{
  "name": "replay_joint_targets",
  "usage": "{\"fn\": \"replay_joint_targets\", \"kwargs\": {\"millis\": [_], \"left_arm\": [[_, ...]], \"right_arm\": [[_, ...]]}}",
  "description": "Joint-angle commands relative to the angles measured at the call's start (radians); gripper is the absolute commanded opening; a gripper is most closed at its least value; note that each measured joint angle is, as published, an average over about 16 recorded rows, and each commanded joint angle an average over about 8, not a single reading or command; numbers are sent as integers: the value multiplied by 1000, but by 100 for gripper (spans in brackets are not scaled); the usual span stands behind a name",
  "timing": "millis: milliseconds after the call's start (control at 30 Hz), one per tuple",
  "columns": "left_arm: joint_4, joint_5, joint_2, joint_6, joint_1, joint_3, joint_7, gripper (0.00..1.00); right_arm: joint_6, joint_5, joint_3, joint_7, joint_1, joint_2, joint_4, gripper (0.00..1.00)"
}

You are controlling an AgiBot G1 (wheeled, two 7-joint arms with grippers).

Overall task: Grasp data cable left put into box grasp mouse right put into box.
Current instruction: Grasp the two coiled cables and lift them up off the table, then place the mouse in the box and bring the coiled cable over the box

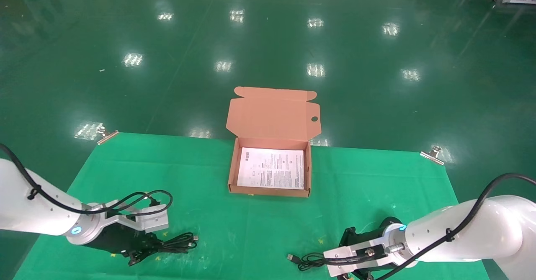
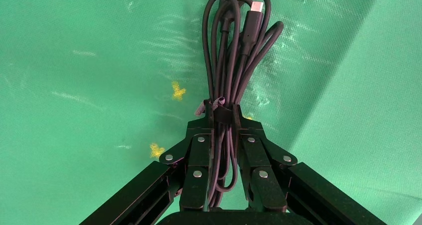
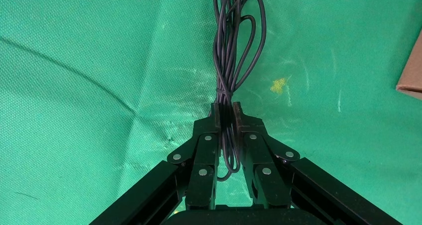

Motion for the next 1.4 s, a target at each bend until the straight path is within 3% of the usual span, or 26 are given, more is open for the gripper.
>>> {"fn": "replay_joint_targets", "kwargs": {"millis": [33, 367, 633, 833, 1100, 1400], "left_arm": [[0, 0, 0, 0, 0, 0, 0, 0], [-57, -7, -39, 26, -28, -10, -1, 0], [-297, 50, -131, 53, -106, -21, -86, 0], [-441, 113, -152, 26, -170, -38, -160, 0], [-470, 169, -92, -40, -250, -61, -213, 0], [-368, 190, 6, -134, -317, -76, -184, 0]], "right_arm": [[0, 0, 0, 0, 0, 0, 0, 0], [2, 23, 28, 23, 16, 36, 25, 0], [16, 58, 117, 123, 82, 163, 154, 0], [33, 47, 166, 192, 166, 195, 217, 0], [66, 53, 205, 224, 299, 118, 216, 0], [159, 84, 223, 136, 450, -68, 27, 0]]}}
